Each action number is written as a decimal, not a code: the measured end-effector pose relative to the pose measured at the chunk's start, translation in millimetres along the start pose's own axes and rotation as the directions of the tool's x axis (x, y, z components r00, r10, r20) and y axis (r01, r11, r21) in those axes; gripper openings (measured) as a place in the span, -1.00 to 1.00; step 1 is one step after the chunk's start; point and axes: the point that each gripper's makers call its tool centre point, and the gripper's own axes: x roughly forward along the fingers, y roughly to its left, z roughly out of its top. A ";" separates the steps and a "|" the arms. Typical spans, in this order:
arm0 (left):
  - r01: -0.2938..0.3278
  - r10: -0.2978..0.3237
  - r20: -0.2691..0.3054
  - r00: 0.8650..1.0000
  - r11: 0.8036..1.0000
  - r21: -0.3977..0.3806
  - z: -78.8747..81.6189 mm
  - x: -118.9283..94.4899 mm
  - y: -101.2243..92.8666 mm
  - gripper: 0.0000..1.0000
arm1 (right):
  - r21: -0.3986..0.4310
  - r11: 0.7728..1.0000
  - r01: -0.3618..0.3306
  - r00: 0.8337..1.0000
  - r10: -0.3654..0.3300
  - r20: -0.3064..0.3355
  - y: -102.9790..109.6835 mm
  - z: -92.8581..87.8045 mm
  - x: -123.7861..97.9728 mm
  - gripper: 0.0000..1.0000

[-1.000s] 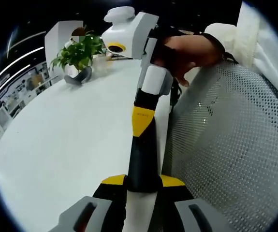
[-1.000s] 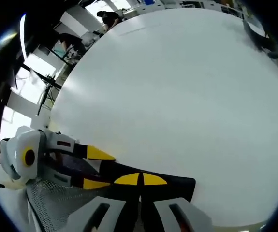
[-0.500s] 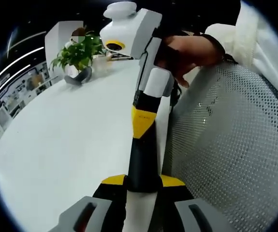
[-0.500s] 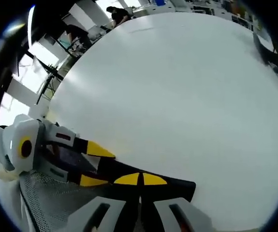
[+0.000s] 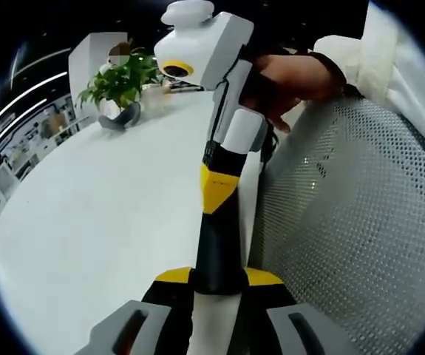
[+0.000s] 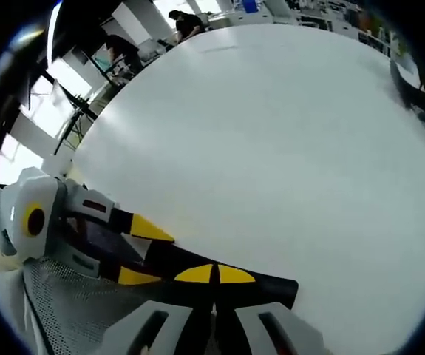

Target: Press the specified remote control buttons in sequence, fully releasing each button before pressing the next.

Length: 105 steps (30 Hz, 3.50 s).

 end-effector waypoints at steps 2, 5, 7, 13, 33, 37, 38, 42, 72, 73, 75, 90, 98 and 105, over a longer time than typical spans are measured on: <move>0.000 0.000 -0.001 1.000 1.000 -0.002 0.1 -0.2 0.0 -0.51 | 0.044 0.999 -0.031 0.999 0.031 0.012 0.3 0.4 -1.0 -1.00; -0.002 0.002 -0.001 1.000 1.000 -0.004 0.1 -0.1 0.4 -0.51 | 0.120 0.992 -0.045 0.999 0.044 0.015 -3.3 0.2 -4.3 -1.00; -0.008 0.008 -0.001 1.000 1.000 -0.005 0.5 -0.3 1.7 -0.51 | 0.130 0.991 -0.033 0.999 0.031 0.018 -5.6 0.1 -8.4 -1.00; -0.028 0.028 -0.008 1.000 0.999 -0.025 -1.3 -2.8 5.5 -0.51 | 0.267 0.954 -0.138 0.990 0.127 0.057 0.5 2.4 -12.3 -1.00; -0.030 0.030 -0.009 1.000 0.999 -0.025 -1.1 -2.7 6.9 -0.51 | 0.091 0.994 -0.064 0.998 0.067 -0.022 7.6 -3.3 -1.5 -1.00; -0.032 0.031 -0.009 0.999 0.999 -0.020 -1.3 -2.4 6.3 -0.51 | 0.063 0.997 -0.047 0.999 0.048 -0.022 6.9 -3.7 -1.0 -1.00; -0.031 0.031 -0.009 0.999 0.999 -0.019 -1.2 -2.5 6.2 -0.51 | 0.061 0.997 -0.044 0.999 0.045 -0.020 6.1 -3.7 -1.5 -1.00; -0.029 0.029 -0.009 1.000 0.999 -0.016 -1.5 -2.2 5.8 -0.52 | 0.079 0.996 -0.045 0.999 0.046 -0.010 5.2 -3.4 -1.7 -1.00; -0.033 0.032 -0.011 0.999 0.999 -0.016 -0.9 -1.8 5.9 -0.51 | 0.045 0.998 -0.032 0.999 0.033 -0.014 5.2 -3.5 -3.3 -1.00; -0.031 0.031 -0.011 0.999 0.999 -0.016 -0.9 -1.8 5.9 -0.51 | 0.043 0.999 -0.031 0.999 0.031 -0.014 5.2 -3.5 -3.2 -1.00; -0.030 0.030 -0.010 0.999 0.999 -0.014 -1.0 -1.9 5.8 -0.51 | 0.044 0.999 -0.029 0.999 0.030 -0.017 5.8 -4.6 -3.3 -1.00; -0.031 0.031 -0.011 0.999 0.999 -0.009 -0.9 -2.0 5.8 -0.51 | 0.022 1.000 -0.007 0.997 0.009 -0.070 6.4 -14.4 -4.4 -1.00; -0.029 0.029 -0.007 1.000 1.000 -0.005 -0.8 -2.0 5.7 -0.51 | 0.003 1.000 -0.004 0.997 0.004 -0.078 6.6 -16.2 -4.2 -1.00; -0.026 0.026 -0.005 1.000 1.000 -0.011 -1.1 -1.7 5.6 -0.50 | -0.096 0.995 0.025 0.994 -0.035 -0.101 8.1 -17.9 -3.1 -1.00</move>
